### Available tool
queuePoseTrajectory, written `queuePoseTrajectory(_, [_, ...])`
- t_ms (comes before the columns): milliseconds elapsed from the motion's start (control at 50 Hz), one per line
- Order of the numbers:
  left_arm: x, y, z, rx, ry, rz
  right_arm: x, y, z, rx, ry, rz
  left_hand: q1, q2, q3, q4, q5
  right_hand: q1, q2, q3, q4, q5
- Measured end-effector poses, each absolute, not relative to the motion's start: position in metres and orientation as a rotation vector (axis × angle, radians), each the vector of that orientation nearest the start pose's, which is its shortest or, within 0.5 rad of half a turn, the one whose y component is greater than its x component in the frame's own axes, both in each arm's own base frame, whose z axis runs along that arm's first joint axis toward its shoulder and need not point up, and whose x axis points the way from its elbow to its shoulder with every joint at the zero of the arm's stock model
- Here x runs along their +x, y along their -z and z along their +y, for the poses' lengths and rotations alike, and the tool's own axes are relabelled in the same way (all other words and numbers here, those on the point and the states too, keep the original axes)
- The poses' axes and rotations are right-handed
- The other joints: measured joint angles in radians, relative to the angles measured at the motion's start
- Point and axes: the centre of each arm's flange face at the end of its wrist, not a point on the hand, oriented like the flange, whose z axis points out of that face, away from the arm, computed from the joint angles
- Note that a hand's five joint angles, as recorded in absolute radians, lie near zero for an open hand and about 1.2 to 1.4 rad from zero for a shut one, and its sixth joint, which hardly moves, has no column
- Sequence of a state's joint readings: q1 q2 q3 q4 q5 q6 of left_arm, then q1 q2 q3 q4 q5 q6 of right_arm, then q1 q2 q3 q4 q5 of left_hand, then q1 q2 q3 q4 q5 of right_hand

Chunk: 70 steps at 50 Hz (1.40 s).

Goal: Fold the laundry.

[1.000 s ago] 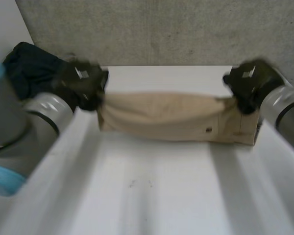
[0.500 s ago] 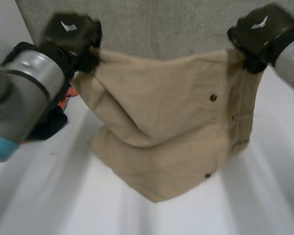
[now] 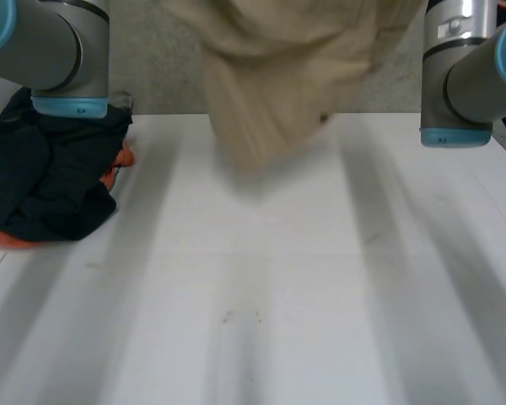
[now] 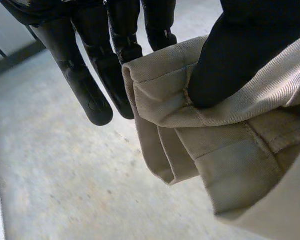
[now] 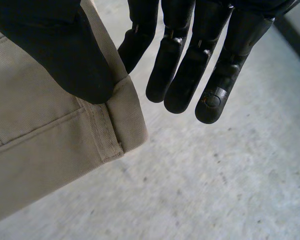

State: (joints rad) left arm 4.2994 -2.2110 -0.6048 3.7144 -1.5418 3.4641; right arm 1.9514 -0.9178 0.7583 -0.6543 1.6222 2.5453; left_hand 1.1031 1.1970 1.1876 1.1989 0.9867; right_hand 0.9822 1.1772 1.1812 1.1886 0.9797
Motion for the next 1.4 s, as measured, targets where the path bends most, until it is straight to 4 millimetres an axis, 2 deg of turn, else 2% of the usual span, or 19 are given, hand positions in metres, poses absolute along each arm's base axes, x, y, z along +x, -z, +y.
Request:
queuePoseTrajectory(40, [-0.311, -0.433, -0.376, 0.426, 3.054, 0.986, 0.297, -0.391, -0.401, -0.498, 3.113, 1.119, 0.000, 0.000, 0.000, 0.000, 0.000, 0.000, 0.000, 0.000, 0.000, 0.000])
queuePoseTrajectory(100, [-0.312, -0.418, -0.376, 0.457, 3.029, 1.054, 0.297, -0.387, -0.399, -0.525, 3.079, 1.155, 0.000, 0.000, 0.000, 0.000, 0.000, 0.000, 0.000, 0.000, 0.000, 0.000])
queuePoseTrajectory(140, [-0.313, -0.400, -0.376, 0.496, 2.995, 1.138, 0.298, -0.377, -0.398, -0.570, 3.037, 1.211, 0.000, 0.000, 0.000, 0.000, 0.000, 0.000, 0.000, 0.000, 0.000, 0.000])
queuePoseTrajectory(260, [-0.311, -0.312, -0.367, 0.663, 2.797, 1.510, 0.301, -0.315, -0.389, -0.818, 2.791, 1.508, 0.000, 0.002, 0.003, 0.003, 0.000, 0.005, 0.000, 0.000, 0.000, 0.000])
queuePoseTrajectory(320, [-0.309, -0.267, -0.361, 0.734, 2.673, 1.685, 0.300, -0.266, -0.381, -0.957, 2.591, 1.720, 0.000, 0.003, 0.003, 0.003, 0.000, 0.005, 0.000, 0.000, 0.000, 0.000])
queuePoseTrajectory(340, [-0.309, -0.267, -0.361, 0.734, 2.673, 1.685, 0.300, -0.266, -0.381, -0.957, 2.591, 1.720, 0.000, 0.003, 0.003, 0.003, 0.000, 0.005, 0.000, 0.000, 0.000, 0.000])
queuePoseTrajectory(420, [-0.303, -0.203, -0.347, 0.828, 2.466, 1.928, 0.298, -0.205, -0.365, -1.107, 2.286, 1.988, 0.000, 0.003, 0.004, 0.003, 0.000, 0.005, 0.000, 0.000, 0.000, 0.000])
queuePoseTrajectory(500, [-0.296, -0.168, -0.329, 0.894, 2.296, 2.095, 0.294, -0.177, -0.348, -1.191, 2.059, 2.152, 0.000, 0.003, 0.005, 0.003, 0.000, 0.005, 0.000, 0.000, 0.000, 0.000])
queuePoseTrajectory(560, [-0.289, -0.152, -0.313, 0.939, 2.169, 2.207, 0.289, -0.168, -0.336, -1.234, 1.922, 2.238, 0.000, 0.004, 0.005, 0.003, 0.000, 0.005, 0.000, 0.000, 0.000, 0.000])
queuePoseTrajectory(620, [-0.283, -0.146, -0.297, 0.973, 2.065, 2.290, 0.284, -0.166, -0.323, -1.267, 1.809, 2.300, 0.000, 0.004, 0.005, 0.003, 0.000, 0.005, 0.000, 0.000, 0.000, 0.000])
queuePoseTrajectory(660, [-0.283, -0.146, -0.297, 0.973, 2.065, 2.290, 0.284, -0.166, -0.323, -1.267, 1.809, 2.300, 0.000, 0.004, 0.005, 0.003, 0.000, 0.005, 0.000, 0.000, 0.000, 0.000])
queuePoseTrajectory(680, [-0.275, -0.147, -0.279, 1.003, 1.970, 2.361, 0.277, -0.168, -0.307, -1.294, 1.709, 2.347, 0.000, 0.004, 0.005, 0.003, 0.000, 0.005, 0.000, 0.000, 0.000, 0.000])
queuePoseTrajectory(780, [-0.267, -0.157, -0.251, 1.037, 1.906, 2.409, 0.269, -0.172, -0.285, -1.323, 1.620, 2.381, -0.003, 0.000, 0.003, 0.000, -0.001, 0.005, 0.000, 0.000, 0.000, 0.000])
queuePoseTrajectory(840, [-0.265, -0.165, -0.236, 1.055, 1.911, 2.408, 0.266, -0.173, -0.278, -1.332, 1.606, 2.384, -0.237, -0.289, -0.277, -0.290, -0.256, 0.005, 0.000, 0.000, 0.000, 0.000])
queuePoseTrajectory(880, [-0.265, -0.167, -0.234, 1.059, 1.914, 2.406, 0.264, -0.174, -0.273, -1.338, 1.600, 2.382, -0.265, -0.318, -0.305, -0.320, -0.284, 0.005, 0.000, 0.000, 0.000, 0.000])
queuePoseTrajectory(920, [-0.264, -0.172, -0.224, 1.071, 1.928, 2.398, 0.261, -0.173, -0.265, -1.346, 1.592, 2.372, -0.421, -0.500, -0.487, -0.505, -0.466, 0.005, 0.000, 0.000, 0.000, 0.000])
queuePoseTrajectory(1040, [-0.265, -0.172, -0.220, 1.081, 1.931, 2.396, 0.261, -0.169, -0.260, -1.346, 1.600, 2.356, -0.423, -0.518, -0.505, -0.523, -0.488, 0.005, 0.000, 0.000, 0.000, 0.000])
queuePoseTrajectory(1240, [-0.266, -0.160, -0.224, 1.086, 1.883, 2.425, 0.262, -0.168, -0.264, -1.322, 1.647, 2.341, -0.418, -0.506, -0.499, -0.510, -0.469, 0.005, 0.000, 0.000, 0.000, 0.000])
queuePoseTrajectory(1400, [-0.263, -0.154, -0.218, 1.097, 1.846, 2.446, 0.262, -0.168, -0.266, -1.309, 1.662, 2.337, -0.401, -0.493, -0.485, -0.494, -0.456, 0.005, 0.000, 0.000, 0.000, 0.000])
